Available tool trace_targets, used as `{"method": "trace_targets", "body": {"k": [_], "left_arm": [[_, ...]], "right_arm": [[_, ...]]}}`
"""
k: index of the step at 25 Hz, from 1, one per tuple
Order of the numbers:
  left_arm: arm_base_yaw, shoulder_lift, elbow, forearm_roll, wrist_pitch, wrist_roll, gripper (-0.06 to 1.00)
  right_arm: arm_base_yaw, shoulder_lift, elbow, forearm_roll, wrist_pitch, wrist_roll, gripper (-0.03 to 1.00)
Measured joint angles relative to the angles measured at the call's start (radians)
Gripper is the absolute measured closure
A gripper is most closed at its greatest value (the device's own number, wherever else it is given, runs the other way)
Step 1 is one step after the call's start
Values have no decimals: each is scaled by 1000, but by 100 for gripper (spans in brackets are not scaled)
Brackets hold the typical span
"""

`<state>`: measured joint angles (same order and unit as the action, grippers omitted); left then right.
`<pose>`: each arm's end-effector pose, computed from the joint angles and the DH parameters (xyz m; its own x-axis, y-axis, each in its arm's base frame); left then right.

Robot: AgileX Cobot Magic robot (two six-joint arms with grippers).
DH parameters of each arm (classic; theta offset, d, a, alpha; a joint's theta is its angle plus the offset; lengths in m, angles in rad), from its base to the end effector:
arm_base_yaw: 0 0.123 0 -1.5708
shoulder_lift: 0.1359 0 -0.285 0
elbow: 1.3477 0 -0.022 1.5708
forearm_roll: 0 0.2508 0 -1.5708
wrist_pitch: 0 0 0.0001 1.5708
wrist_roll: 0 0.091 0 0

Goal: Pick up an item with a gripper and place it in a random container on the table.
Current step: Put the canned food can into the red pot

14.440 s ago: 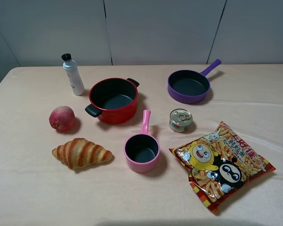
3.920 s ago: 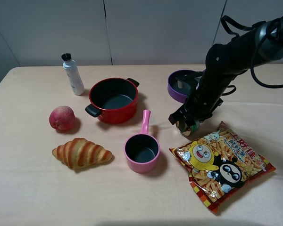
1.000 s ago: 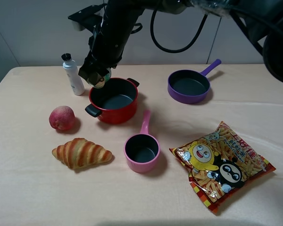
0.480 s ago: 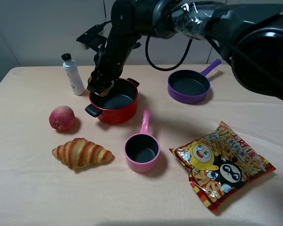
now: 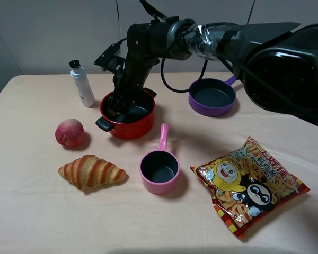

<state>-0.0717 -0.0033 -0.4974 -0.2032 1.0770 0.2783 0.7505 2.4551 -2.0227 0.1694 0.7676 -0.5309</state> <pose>-0.0078 -0.0157 0.2766 -0.4124 0.2072 -0.8871 0.3069 0.9485 0.0788 0.3780 0.3671 0.1271 -0.3156 -0.8336 -0.4533 -0.9165 0.3916 -0.0822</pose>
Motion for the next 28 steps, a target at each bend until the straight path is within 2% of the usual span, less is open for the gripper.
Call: {"method": "trace_targets", "body": {"k": [12,22,28], "left_arm": [[0,0,0,0,0,0,-5],[0,0,0,0,0,0,-5],[0,0,0,0,0,0,-5]], "right_arm": [[0,13,0,-6,-1,0,68],[0,13,0,-14,35,0,68],[0,13,0,-16,36,0,58]]}}
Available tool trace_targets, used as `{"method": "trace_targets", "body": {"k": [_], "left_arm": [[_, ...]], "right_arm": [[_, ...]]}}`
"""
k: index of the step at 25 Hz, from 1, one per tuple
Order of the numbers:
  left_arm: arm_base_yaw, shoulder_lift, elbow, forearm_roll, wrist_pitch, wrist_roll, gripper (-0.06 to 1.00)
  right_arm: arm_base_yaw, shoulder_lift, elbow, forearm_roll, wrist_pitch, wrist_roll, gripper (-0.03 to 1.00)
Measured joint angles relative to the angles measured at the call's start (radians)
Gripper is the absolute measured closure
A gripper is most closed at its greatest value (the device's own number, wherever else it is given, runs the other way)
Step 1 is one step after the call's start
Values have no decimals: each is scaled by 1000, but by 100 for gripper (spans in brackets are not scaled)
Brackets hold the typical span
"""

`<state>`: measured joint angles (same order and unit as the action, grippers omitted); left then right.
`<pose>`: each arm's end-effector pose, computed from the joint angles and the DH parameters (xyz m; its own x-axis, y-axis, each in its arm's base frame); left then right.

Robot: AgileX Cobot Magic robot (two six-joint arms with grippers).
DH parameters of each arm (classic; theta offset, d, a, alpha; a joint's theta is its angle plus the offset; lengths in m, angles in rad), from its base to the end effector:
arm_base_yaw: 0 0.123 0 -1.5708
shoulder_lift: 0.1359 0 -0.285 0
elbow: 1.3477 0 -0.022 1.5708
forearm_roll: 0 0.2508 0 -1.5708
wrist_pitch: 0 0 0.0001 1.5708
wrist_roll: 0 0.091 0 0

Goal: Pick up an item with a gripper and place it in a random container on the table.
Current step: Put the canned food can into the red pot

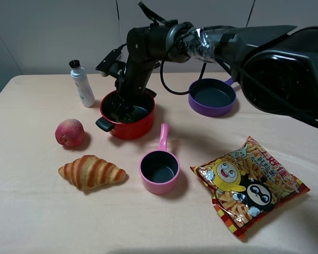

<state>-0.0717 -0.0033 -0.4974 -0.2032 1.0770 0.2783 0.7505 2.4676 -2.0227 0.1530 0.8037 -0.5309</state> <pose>-0.0078 -0.0157 0.2766 -0.4124 0.2072 -0.8871 0.3069 0.9485 0.0788 0.3762 0.3645 0.1191 -0.3175 -0.8555 -0.4090 -0.9228 0.3781 -0.0746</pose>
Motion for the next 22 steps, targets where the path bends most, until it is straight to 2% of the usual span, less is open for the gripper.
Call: {"method": "trace_targets", "body": {"k": [10,16,22], "left_arm": [[0,0,0,0,0,0,-5],[0,0,0,0,0,0,-5],[0,0,0,0,0,0,-5]], "right_arm": [[0,-25,0,-7,3,0,55],[0,-71,-5,-39,11,0,44],[0,-112,-5,-53,60,15,37]]}}
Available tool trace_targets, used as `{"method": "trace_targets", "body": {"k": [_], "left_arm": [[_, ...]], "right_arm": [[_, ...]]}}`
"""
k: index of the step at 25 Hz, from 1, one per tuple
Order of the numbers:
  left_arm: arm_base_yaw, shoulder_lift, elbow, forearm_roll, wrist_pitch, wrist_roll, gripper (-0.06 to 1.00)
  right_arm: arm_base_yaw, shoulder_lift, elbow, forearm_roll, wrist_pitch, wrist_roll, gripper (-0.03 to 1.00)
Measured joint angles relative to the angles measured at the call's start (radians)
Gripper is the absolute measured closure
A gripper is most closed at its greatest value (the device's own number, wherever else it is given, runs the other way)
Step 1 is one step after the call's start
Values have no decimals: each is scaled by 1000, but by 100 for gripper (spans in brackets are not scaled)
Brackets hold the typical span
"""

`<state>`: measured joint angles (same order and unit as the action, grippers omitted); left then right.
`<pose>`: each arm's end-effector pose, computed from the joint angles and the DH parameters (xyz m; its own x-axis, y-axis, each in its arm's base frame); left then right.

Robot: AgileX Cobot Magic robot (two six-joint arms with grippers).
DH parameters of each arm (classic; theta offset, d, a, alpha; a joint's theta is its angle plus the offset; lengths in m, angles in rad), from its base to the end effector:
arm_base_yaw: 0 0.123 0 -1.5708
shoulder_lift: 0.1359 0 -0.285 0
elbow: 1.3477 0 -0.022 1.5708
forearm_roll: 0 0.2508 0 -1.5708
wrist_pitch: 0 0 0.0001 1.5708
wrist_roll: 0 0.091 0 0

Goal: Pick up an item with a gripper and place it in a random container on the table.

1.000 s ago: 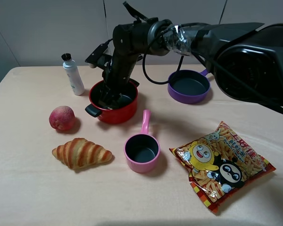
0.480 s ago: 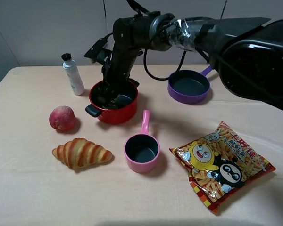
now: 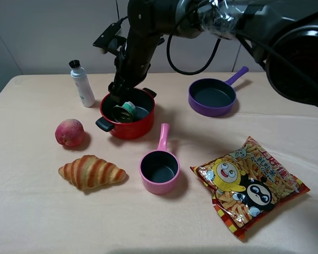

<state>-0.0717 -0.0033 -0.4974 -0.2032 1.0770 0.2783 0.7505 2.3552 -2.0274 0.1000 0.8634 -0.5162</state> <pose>-0.0078 -0.0157 0.2766 -0.4124 0.2072 -0.8871 0.3069 0.9485 0.0788 0.3731 0.3574 0.1762 -0.2796 -0.8551 -0.4365 -0.9190 0.3701 -0.1362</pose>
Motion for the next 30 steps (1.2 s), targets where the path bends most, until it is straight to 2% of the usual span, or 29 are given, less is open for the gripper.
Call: {"method": "trace_targets", "body": {"k": [4,17,23,30], "left_arm": [[0,0,0,0,0,0,-5],[0,0,0,0,0,0,-5],[0,0,0,0,0,0,-5],[0,0,0,0,0,0,-5]], "right_arm": [[0,-23,0,0,62,15,29],[18,-143,59,-55,183,71,27],[18,-263,205,-62,183,76,27],[17,-437,413,-65,121,120,27]]}}
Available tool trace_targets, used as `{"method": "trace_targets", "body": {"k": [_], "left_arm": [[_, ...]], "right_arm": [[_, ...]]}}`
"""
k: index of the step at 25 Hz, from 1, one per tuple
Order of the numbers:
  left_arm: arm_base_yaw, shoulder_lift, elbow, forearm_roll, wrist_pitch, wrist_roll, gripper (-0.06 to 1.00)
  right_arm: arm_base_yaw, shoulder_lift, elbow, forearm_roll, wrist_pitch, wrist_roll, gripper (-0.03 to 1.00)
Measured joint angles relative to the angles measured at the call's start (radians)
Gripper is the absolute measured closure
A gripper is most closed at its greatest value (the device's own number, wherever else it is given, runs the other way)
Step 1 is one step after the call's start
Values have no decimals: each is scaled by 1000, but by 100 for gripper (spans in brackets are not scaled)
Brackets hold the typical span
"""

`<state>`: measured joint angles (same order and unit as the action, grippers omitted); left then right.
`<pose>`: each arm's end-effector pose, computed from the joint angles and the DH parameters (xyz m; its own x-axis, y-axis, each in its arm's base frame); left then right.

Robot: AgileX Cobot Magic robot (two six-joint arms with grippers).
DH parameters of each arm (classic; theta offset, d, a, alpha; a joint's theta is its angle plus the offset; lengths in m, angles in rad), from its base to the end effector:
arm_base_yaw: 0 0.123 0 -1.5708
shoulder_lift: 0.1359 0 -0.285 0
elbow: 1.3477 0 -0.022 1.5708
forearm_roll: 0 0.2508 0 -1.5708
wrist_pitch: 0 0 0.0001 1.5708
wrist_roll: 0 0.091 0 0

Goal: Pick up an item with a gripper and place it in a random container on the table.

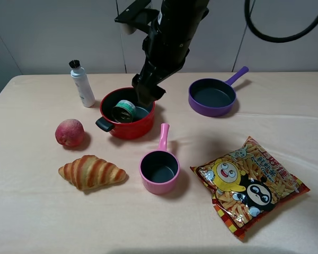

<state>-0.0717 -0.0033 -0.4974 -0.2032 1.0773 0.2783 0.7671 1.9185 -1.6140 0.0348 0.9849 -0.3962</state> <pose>-0.0078 -0.0157 0.2766 -0.4127 0.2072 -0.8870 0.3070 0.9484 0.0788 0.2968 0.2898 0.2578 -0.3662 -0.8641 -0.3452 -0.8992 0.4241 -0.1076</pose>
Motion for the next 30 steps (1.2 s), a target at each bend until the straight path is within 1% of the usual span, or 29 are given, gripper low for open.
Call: {"method": "trace_targets", "body": {"k": [9,16,23,26,30], "left_arm": [[0,0,0,0,0,0,-5],[0,0,0,0,0,0,-5],[0,0,0,0,0,0,-5],[0,0,0,0,0,0,-5],[0,0,0,0,0,0,-5]], "right_arm": [[0,-172,222,-6,-57,30,27],[0,-295,388,-20,-61,69,27],[0,-467,531,-21,-64,113,27],[-16,-525,583,-20,-64,140,27],[-69,-599,670,-20,-64,171,27]]}}
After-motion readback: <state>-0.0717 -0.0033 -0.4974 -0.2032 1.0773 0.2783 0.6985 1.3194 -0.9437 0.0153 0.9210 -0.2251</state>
